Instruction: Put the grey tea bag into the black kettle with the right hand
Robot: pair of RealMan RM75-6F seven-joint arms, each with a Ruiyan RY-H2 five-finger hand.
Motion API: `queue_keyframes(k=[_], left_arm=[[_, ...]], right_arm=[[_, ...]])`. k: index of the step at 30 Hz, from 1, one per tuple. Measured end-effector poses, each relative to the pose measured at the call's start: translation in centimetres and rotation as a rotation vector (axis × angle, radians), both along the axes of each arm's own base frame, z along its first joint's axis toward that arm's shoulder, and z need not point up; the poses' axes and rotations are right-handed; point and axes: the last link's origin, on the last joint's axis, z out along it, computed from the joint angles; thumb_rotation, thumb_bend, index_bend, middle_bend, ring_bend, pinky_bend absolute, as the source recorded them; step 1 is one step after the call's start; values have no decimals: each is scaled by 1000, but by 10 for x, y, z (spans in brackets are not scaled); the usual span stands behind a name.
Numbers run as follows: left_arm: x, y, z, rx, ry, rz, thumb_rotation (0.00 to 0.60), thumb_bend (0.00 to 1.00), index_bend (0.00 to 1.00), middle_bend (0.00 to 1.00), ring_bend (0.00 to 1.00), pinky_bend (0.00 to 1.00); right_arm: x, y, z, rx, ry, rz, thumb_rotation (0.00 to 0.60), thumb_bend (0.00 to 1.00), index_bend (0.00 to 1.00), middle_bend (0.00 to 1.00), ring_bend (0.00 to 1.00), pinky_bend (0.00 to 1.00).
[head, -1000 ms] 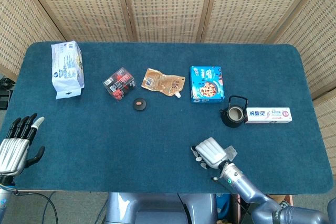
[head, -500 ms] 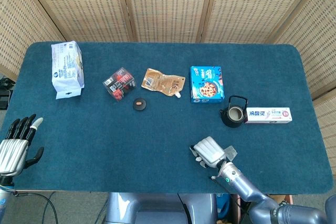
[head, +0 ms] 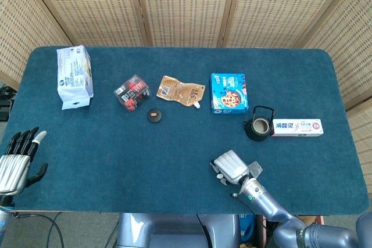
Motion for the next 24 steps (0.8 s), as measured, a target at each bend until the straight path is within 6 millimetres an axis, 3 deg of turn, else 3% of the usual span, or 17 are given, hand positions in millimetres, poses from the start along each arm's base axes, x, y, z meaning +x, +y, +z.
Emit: queue_keyframes(k=[24], left_arm=[[-1,1,-2,-11,-1,-4,600,408,0,0,0,0]], right_arm=[[3,-4,2,-7,1,-2,600,543,607,879,891,952]])
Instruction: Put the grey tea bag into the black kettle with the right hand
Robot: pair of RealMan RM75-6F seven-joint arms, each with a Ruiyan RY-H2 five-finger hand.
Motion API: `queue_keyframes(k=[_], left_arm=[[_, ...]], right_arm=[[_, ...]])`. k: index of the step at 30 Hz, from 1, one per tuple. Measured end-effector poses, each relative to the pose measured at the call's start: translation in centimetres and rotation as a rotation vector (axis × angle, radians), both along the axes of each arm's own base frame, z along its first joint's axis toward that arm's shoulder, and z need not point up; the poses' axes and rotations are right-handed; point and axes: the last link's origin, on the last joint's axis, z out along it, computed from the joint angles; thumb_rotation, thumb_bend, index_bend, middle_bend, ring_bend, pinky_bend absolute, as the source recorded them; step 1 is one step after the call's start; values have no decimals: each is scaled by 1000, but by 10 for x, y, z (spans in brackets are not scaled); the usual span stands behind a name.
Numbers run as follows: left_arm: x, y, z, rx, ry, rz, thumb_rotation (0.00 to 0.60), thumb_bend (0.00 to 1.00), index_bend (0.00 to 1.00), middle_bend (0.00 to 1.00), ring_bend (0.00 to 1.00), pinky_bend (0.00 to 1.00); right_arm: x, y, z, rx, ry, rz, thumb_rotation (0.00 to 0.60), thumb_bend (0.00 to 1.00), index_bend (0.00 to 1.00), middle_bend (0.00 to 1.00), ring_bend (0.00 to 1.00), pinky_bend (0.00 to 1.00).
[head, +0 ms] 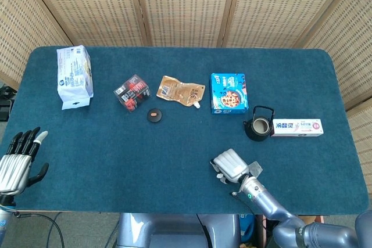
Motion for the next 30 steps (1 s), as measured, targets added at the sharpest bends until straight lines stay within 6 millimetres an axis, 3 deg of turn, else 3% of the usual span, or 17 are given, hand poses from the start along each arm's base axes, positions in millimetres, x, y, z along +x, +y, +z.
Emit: queue_keyframes(k=[30], left_arm=[[-1,-1,0,-7,3,1,600,408,0,0,0,0]], right_arm=[[1,2,0,-6,-25,-9,600,751,607,879,891,952]])
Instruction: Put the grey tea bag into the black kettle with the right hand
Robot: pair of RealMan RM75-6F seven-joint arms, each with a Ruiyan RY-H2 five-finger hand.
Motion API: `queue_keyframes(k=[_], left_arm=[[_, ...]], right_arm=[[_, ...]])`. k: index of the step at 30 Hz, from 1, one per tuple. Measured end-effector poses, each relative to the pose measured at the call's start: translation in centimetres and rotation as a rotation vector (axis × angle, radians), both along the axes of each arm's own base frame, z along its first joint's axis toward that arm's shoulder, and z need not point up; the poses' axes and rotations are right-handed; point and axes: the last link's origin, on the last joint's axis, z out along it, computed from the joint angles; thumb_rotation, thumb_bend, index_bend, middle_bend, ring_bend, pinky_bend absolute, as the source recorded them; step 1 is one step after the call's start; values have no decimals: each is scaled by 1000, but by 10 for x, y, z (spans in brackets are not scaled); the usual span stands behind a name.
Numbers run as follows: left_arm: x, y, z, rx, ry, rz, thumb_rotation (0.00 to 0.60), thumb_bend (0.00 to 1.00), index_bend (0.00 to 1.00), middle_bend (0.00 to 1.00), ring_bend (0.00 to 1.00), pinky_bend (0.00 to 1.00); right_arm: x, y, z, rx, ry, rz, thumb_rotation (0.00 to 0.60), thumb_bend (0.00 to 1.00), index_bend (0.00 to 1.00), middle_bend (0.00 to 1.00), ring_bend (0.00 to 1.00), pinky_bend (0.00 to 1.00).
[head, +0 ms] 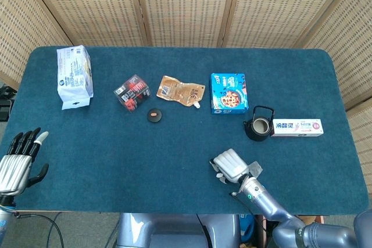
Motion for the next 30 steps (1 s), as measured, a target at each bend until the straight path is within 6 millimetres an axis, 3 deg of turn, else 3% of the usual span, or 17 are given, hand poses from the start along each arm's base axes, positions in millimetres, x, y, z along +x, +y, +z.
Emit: queue_keyframes(k=[16,30], left_arm=[[0,0,0,-4,2,-2,600,408,0,0,0,0],[-3,0,0,-3,1,4,600,408,0,0,0,0]], right_arm=[[1,2,0,1,-11,-1,600,845,607,878,891,952],[2,1,-3,2,-17,-5,600,851,607,879,891,952]])
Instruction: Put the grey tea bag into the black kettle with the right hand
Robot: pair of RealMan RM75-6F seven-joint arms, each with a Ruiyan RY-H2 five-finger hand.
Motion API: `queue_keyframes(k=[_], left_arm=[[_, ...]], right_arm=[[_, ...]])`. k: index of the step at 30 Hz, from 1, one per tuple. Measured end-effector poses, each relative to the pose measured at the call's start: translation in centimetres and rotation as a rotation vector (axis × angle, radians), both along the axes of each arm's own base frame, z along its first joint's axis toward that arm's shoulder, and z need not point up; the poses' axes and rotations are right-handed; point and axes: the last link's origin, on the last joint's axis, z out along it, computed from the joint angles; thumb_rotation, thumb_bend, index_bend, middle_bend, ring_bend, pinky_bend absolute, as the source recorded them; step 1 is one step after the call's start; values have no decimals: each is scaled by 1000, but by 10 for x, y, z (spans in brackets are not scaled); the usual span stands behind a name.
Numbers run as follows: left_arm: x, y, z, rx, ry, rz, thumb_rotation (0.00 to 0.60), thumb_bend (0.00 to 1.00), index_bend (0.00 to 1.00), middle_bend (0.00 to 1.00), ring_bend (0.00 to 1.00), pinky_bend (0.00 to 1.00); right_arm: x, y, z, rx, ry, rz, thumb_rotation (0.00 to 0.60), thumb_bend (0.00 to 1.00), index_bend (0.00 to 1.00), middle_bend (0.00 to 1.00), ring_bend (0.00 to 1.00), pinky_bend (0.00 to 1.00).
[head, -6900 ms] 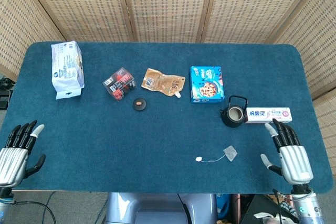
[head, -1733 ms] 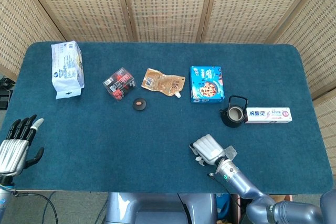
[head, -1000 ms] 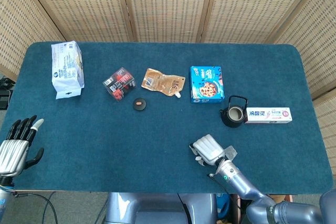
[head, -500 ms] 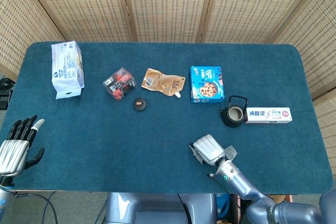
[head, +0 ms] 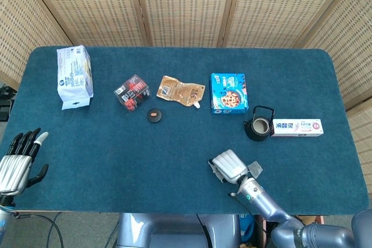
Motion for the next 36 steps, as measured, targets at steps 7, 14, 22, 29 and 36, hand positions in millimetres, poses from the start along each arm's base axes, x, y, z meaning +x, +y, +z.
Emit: queue_keyframes(k=[7,14,22,29,36], left_arm=[[0,0,0,2,-3,0,600,408,0,0,0,0],[2,0,0,2,-5,-6,600,408,0,0,0,0],[5,-1,0,-7,-5,-14,600,408,0,0,0,0],[9,-3,-3,-41,2,-14,600,408,0,0,0,0],[11,-5,-4,-56,4,-6,600,408,0,0,0,0]], right_arm=[[4,-3,12,-34,-28,4,600,851,607,879,891,952],[12,-7,37,-88,-68,22,600,851,607,879,891,952],[20,-17,75,-164,-100,40,600,851,607,879,892,952],[23,-27,112,-235,-124,34,600,852,607,878,893,952],[28,-39,139,-272,-141,28,600,852,607,879,893,953]])
